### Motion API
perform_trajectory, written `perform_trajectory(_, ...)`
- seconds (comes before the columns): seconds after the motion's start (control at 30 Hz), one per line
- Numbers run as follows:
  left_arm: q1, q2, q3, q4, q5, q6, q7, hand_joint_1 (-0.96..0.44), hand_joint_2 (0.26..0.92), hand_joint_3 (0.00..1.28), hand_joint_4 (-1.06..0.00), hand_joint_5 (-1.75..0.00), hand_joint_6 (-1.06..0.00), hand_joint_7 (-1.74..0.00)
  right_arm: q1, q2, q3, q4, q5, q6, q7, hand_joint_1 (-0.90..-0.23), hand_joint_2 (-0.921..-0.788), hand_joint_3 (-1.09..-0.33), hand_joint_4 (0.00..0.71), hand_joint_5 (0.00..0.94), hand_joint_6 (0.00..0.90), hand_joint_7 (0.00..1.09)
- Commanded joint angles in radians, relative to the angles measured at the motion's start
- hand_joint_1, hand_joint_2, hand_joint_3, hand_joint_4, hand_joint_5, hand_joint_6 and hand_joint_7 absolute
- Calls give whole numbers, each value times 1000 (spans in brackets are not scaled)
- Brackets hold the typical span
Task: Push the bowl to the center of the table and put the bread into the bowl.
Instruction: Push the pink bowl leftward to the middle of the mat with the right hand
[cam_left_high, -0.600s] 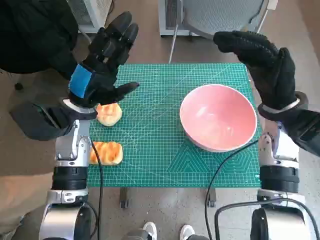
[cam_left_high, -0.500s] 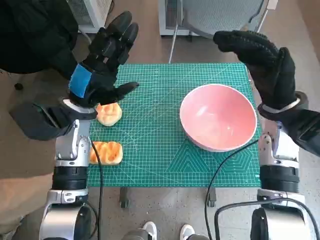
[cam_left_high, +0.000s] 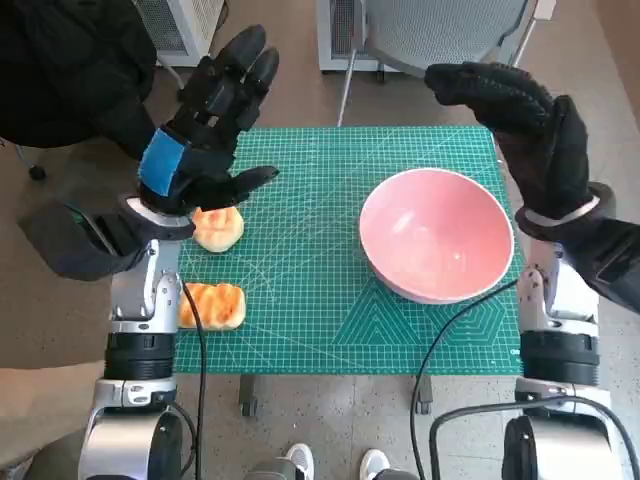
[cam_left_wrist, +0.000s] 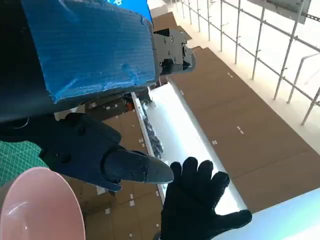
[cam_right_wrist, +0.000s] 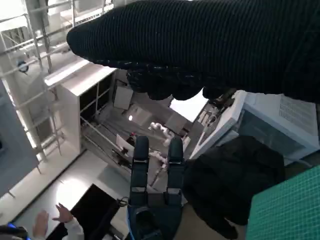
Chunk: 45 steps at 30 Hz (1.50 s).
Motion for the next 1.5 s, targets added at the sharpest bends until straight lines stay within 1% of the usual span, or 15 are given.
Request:
perform_trajectory(0.03, -11, 9, 5, -5, -12, 11, -6, -513, 921, 139, -40, -2, -7, -338, 3, -7, 1, 6, -7, 8, -1, -697, -921, -789, 159, 0, 212, 0)
perform_trajectory(0.27, -9, 9, 2, -11, -3, 9, -2, -518, 921, 139, -41, -2, -10, -339, 3, -6, 0, 4, -7, 6, -2, -697, -921, -787, 160, 1, 212, 1)
perform_trajectory(0.53, -9, 7, -3, -16, 13, 1, 10, -534, 921, 146, -43, -2, -12, -340, -1, -8, -2, 2, 0, 12, 2, -693, -921, -787, 157, 0, 211, 0)
perform_trajectory(0.8, -10, 5, -8, -22, 23, -7, 23, -538, 921, 166, -43, -2, -12, -340, -4, -17, -13, 15, 16, 10, 17, -693, -921, -784, 157, 0, 212, 1)
perform_trajectory(0.93, -6, 5, -9, -22, 30, -17, 29, -545, 921, 175, -44, -2, -12, -340, -16, -42, -41, 85, 29, -9, 36, -697, -921, -777, 156, 0, 212, 1)
perform_trajectory(0.97, -5, 6, -8, -19, 30, -20, 28, -547, 921, 178, -44, -2, -12, -340, -24, -53, -53, 116, 30, -15, 34, -698, -921, -774, 153, 0, 210, 0)
perform_trajectory(1.03, -4, 7, -8, -15, 30, -24, 27, -549, 921, 180, -45, -2, -12, -341, -36, -65, -67, 154, 29, -25, 35, -701, -921, -772, 150, 0, 206, 0)
perform_trajectory(1.13, -4, 8, -7, -8, 29, -29, 24, -551, 921, 181, -45, -2, -12, -340, -61, -90, -93, 240, 15, -42, 11, -707, -921, -770, 145, 0, 202, 0)
perform_trajectory(1.3, -4, 8, -6, -3, 28, -33, 23, -548, 921, 180, -45, -2, -12, -340, -95, -123, -118, 358, -12, -71, -36, -721, -921, -768, 131, 0, 197, 0)
perform_trajectory(1.4, -6, 8, -6, 1, 28, -34, 25, -546, 921, 179, -45, -2, -12, -340, -121, -146, -132, 449, -32, -79, -87, -724, -921, -776, 121, 0, 195, 0)
perform_trajectory(1.47, -5, 8, -6, 0, 29, -35, 26, -546, 921, 179, -46, -2, -12, -340, -133, -153, -139, 490, -41, -83, -108, -725, -921, -782, 115, 0, 194, 0)
perform_trajectory(1.5, -5, 7, -7, -1, 29, -35, 26, -546, 921, 179, -46, -2, -12, -340, -138, -157, -143, 516, -46, -80, -128, -725, -921, -784, 114, 0, 194, 0)
